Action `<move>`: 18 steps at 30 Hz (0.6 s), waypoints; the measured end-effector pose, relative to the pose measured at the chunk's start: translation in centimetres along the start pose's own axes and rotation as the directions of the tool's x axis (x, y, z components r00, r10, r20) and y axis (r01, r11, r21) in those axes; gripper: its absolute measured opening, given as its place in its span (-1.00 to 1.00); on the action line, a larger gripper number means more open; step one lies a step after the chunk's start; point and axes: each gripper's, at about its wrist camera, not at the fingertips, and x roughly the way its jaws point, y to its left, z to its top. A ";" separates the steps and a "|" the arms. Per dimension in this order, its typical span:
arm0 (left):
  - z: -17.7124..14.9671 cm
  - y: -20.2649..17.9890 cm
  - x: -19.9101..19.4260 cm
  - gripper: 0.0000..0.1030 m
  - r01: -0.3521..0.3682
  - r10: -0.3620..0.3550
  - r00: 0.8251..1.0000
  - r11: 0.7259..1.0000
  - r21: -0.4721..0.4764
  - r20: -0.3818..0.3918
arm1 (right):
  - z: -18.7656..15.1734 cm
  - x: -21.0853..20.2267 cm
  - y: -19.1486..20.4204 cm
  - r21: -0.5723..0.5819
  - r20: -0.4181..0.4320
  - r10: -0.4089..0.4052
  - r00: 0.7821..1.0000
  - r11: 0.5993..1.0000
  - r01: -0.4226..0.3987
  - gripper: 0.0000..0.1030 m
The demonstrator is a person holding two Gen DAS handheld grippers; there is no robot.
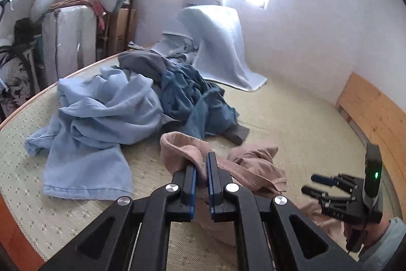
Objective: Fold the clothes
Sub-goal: 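Lift the tan shirt with the right gripper while the left gripper holds another edge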
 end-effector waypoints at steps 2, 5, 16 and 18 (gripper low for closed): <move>0.2 0.3 -0.3 -0.89 -0.005 0.005 1.000 1.000 -0.004 0.012 | -0.2 0.5 0.7 -0.038 -0.007 0.013 1.000 0.999 -0.013 -0.08; 0.4 0.6 -0.2 -0.89 -0.002 0.002 1.000 1.000 -0.006 0.016 | -0.5 1.7 2.4 -0.138 -0.012 -0.016 1.000 0.990 0.014 -0.08; -0.1 2.6 0.3 -0.89 -0.002 0.000 1.000 0.999 -0.053 -0.023 | -0.2 4.0 7.0 -0.382 0.078 -0.108 0.991 0.915 0.130 -0.08; -0.1 2.9 0.2 -0.89 -0.005 0.003 1.000 0.998 -0.056 -0.026 | -0.2 4.5 7.9 -0.419 0.078 -0.110 0.991 0.898 0.133 -0.08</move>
